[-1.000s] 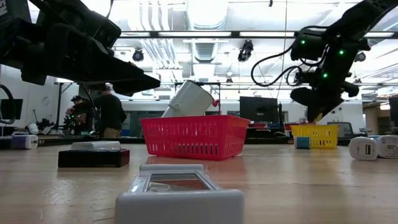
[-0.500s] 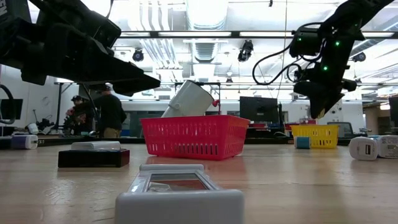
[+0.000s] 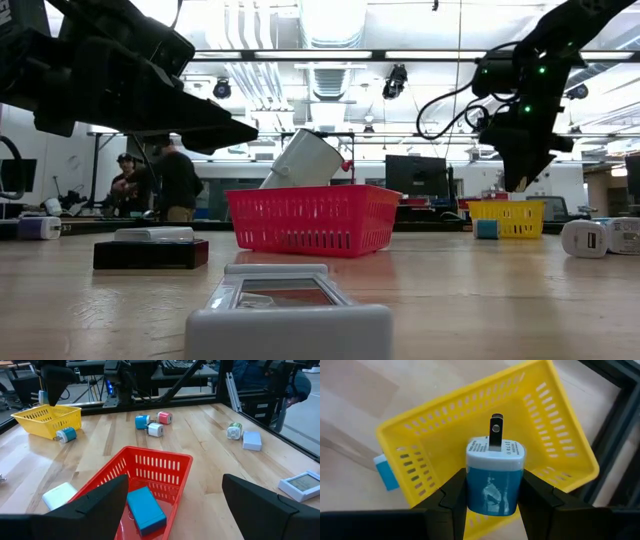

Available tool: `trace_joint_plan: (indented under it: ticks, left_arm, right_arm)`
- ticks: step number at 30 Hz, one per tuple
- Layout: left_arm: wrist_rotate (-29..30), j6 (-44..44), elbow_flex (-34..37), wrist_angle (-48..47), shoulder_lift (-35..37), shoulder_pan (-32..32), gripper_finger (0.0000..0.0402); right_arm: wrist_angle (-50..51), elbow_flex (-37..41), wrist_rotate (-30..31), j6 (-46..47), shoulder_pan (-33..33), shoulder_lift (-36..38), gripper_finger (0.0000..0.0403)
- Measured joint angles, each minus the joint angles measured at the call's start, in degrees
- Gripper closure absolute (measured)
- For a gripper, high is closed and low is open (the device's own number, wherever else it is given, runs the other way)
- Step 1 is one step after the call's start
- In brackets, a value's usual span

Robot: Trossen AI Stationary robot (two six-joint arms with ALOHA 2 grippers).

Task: Pick & Place Office items
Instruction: Put the middle blue charger adapter into the yellow basket

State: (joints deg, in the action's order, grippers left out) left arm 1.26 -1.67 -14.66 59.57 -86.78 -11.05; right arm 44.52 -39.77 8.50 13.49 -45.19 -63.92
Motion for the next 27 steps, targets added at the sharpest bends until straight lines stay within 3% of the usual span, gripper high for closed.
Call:
trace_joint_plan:
  ticks: [5, 16, 27]
  left_arm:
    - [0.0, -0.2, -0.3, 0.0, 0.0, 0.0, 0.0074]
    - [0.0, -0.6, -0.3, 0.0, 0.0, 0.0, 0.0074]
    - [0.0, -0.6, -0.2, 0.0, 0.0, 0.0, 0.0074]
  right_arm:
    - [-0.2, 0.0, -1.2, -1.0, -1.6, -0.9, 0.0276]
    - [-0.9, -3.0, -0.8, -3.5, -1.6, -14.5, 0.0276]
    - [-1.4, -7.7, -0.9, -5.3, -1.6, -21.1, 0.0276]
